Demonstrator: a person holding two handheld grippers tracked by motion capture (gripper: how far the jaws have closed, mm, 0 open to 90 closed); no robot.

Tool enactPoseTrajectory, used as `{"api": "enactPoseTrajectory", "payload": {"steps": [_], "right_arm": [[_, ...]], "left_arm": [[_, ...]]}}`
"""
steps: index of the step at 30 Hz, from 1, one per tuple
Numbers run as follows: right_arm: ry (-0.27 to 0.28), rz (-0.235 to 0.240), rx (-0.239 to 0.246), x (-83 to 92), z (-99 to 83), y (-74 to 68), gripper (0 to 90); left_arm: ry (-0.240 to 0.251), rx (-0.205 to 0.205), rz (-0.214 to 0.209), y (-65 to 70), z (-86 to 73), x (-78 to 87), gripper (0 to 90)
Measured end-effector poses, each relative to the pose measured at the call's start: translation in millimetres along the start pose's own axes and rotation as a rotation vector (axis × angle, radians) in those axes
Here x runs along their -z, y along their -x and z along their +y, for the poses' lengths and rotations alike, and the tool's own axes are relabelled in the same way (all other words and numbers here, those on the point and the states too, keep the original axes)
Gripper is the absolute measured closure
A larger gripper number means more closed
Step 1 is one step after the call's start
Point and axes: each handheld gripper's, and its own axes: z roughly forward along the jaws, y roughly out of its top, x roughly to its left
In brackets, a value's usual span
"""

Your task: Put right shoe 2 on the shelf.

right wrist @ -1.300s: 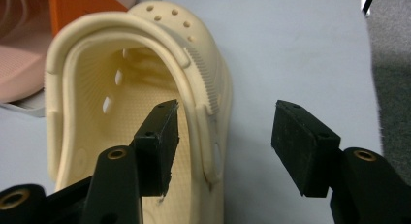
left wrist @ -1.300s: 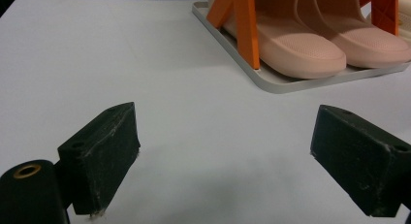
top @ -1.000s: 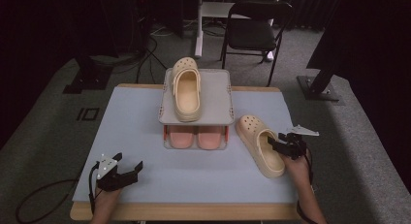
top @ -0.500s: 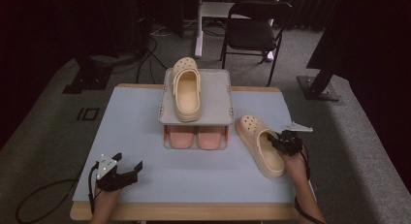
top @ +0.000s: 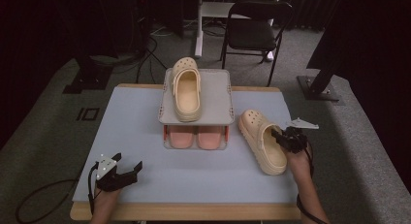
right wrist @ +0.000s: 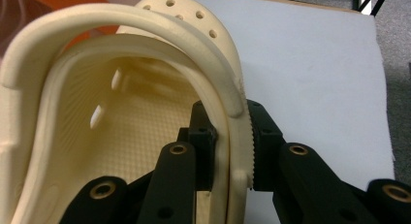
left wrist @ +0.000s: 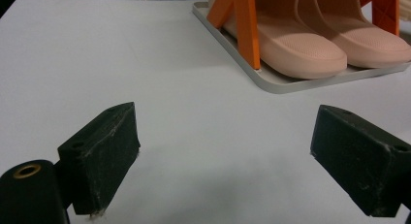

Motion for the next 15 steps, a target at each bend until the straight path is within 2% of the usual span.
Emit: {"api": "enactPoseTrajectory", "payload": {"steps": [7, 15], "right_arm": [[-0.01, -0.029, 0.007, 9.0, 13.4, -0.2, 76.1], [0.009, -0.032, 0.001, 21.8, 31.1, 0.7, 76.2]], "left_arm": [[0.0, 0.001, -0.002, 0.3, 0.2, -0.5, 9.9], [-0.001, 0.001, -0.001, 0.2, 0.1, -0.1, 9.9]]}}
